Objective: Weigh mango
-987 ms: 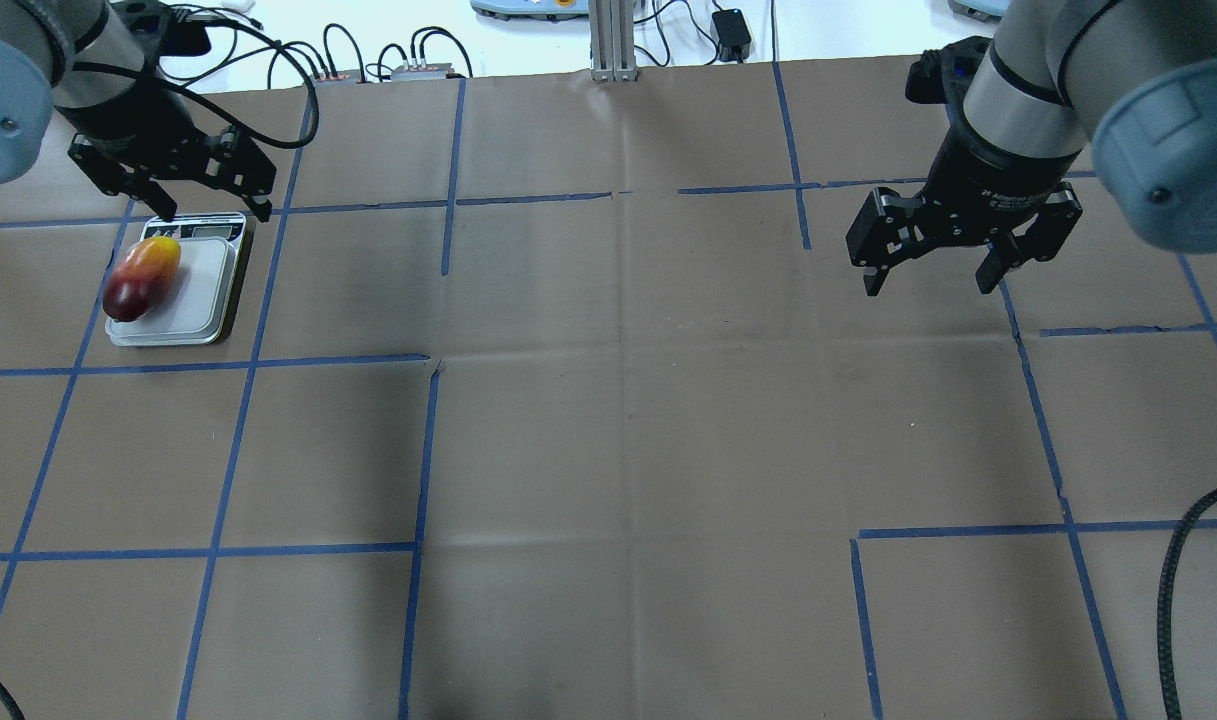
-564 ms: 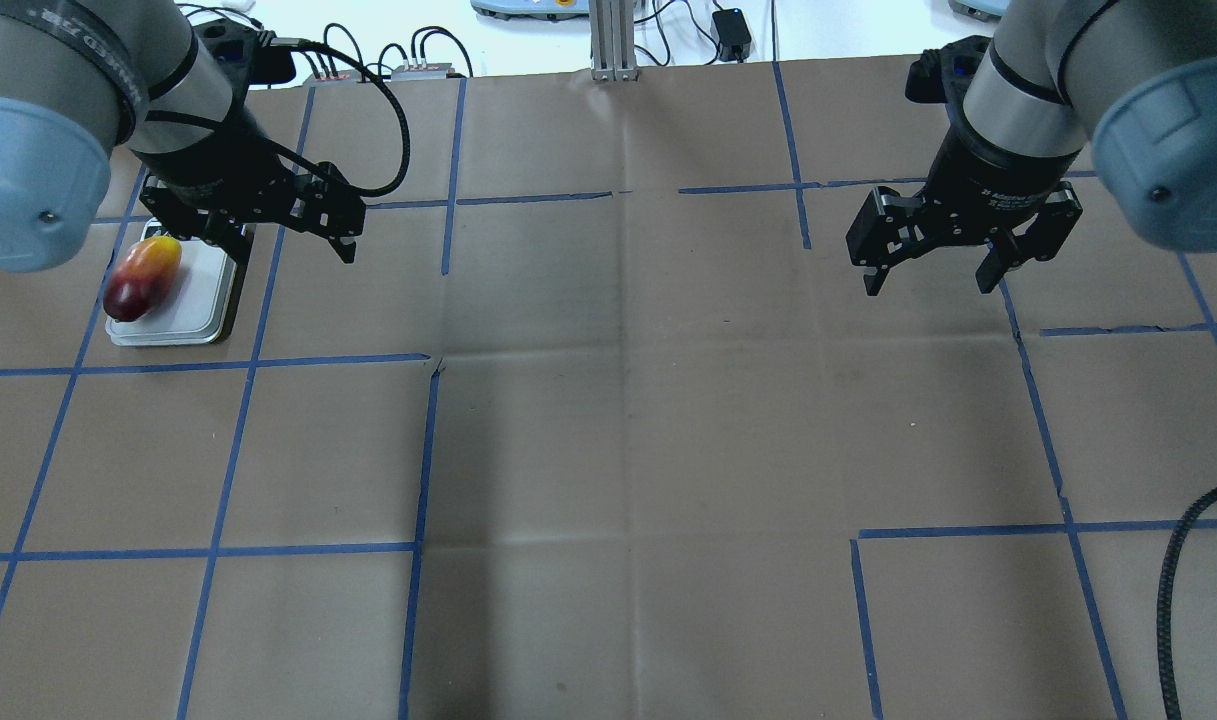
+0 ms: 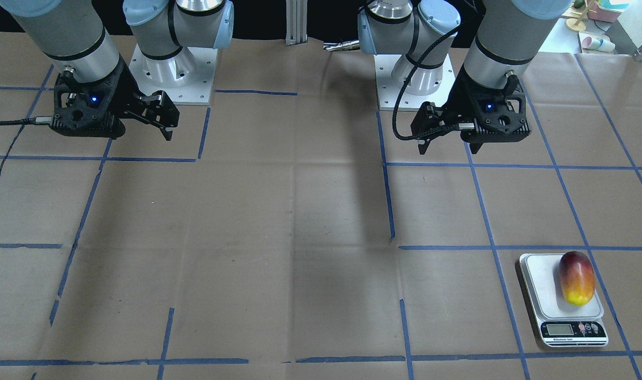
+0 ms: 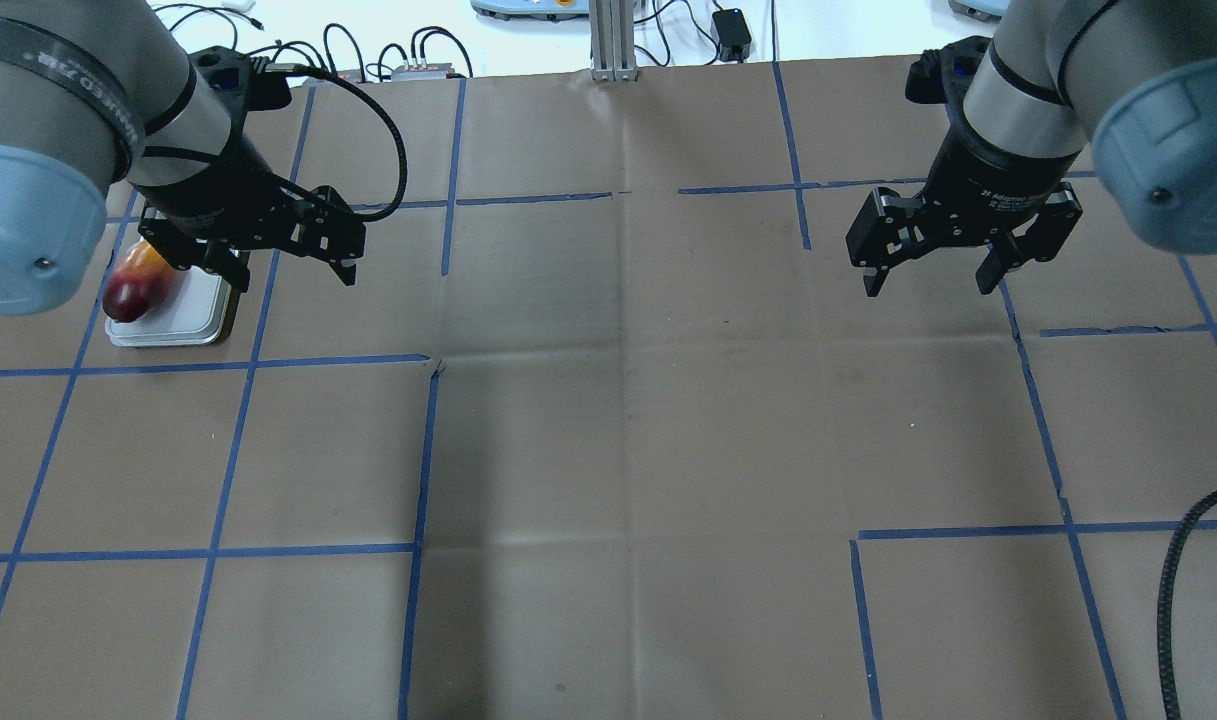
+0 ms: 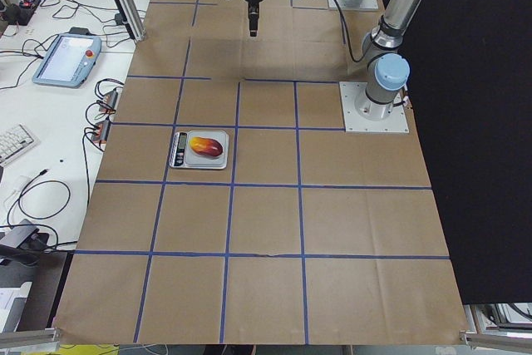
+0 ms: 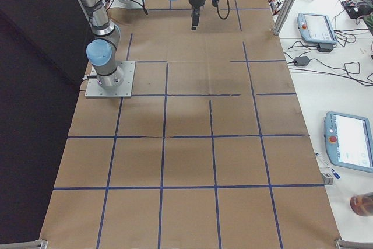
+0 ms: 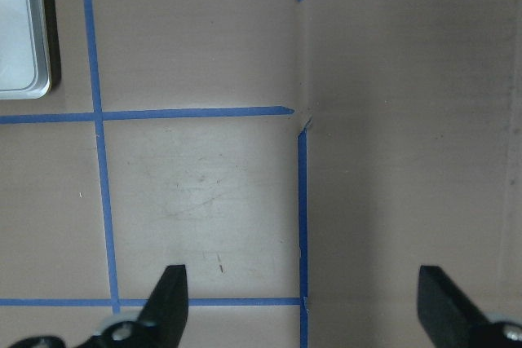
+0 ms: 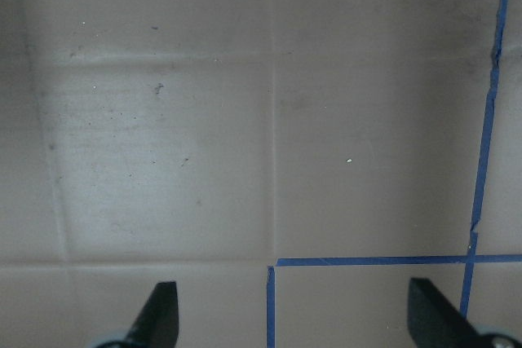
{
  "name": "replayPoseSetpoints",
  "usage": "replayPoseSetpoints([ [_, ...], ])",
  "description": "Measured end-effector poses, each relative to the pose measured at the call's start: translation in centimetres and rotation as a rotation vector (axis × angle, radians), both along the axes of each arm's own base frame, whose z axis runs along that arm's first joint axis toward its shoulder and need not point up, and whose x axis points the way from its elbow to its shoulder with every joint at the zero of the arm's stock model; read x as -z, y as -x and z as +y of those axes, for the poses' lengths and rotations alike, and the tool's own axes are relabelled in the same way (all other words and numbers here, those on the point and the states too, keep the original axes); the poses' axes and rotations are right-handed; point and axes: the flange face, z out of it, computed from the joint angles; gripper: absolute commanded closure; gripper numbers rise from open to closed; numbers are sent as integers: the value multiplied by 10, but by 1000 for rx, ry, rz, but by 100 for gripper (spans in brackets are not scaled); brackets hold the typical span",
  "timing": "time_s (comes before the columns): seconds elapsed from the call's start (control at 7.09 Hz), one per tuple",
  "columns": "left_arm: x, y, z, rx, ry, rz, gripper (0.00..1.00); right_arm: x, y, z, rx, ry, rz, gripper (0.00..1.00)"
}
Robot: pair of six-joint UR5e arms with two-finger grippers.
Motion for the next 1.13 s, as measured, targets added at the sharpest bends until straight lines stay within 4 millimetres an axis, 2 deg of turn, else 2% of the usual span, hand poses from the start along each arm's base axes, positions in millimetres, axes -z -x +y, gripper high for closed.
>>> replayPoseSetpoints([
  [0.28, 7, -3, 1, -4, -8, 29, 0, 0, 0, 0, 0, 0, 0, 0],
  [1.13, 5, -2, 1, -2, 0, 31, 0, 0, 0, 0, 0, 0, 0, 0],
])
